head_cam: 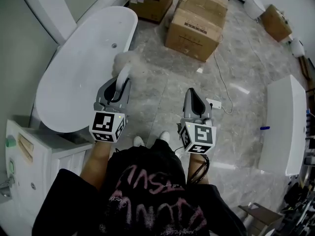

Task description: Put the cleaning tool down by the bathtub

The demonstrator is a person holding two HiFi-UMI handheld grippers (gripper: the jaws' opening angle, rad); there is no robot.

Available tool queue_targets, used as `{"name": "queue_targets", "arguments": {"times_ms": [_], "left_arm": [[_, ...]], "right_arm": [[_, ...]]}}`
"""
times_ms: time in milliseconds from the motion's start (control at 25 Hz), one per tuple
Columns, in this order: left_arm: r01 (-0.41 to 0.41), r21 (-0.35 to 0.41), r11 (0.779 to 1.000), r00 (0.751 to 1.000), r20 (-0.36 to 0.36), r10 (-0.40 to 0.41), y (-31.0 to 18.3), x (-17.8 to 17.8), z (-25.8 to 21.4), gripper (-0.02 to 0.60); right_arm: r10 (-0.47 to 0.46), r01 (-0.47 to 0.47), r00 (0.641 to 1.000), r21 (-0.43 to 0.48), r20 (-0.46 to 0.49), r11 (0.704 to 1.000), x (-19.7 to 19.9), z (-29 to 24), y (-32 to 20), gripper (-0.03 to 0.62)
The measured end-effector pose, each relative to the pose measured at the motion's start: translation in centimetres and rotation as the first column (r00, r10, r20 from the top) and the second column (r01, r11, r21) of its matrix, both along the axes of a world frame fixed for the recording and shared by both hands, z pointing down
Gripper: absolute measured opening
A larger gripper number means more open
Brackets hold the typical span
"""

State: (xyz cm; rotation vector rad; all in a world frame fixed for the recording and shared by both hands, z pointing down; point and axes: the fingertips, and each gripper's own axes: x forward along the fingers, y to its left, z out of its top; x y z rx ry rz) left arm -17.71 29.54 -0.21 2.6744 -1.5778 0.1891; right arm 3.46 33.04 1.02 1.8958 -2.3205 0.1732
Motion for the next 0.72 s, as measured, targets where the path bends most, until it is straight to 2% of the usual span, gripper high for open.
{"name": "queue_targets", "arguments": {"times_ms": [200, 720], "left_arm": [[0.007, -0.02, 1.0, 1.0, 0.005, -0.007, 0.0, -1.0, 0.8, 0.087], [0.007, -0.054, 0.998, 1.0, 0.029, -0.005, -1.2, -2.6, 2.7, 0.087]], "right_arm": [[-0.006, 0.005, 0.999, 0.011, 0.042, 1.0, -0.7, 0.3, -0.1, 0.015], [0.011, -0.01, 1.0, -0.037, 0.013, 0.999, -0.4, 2.4, -1.6, 0.015]]}}
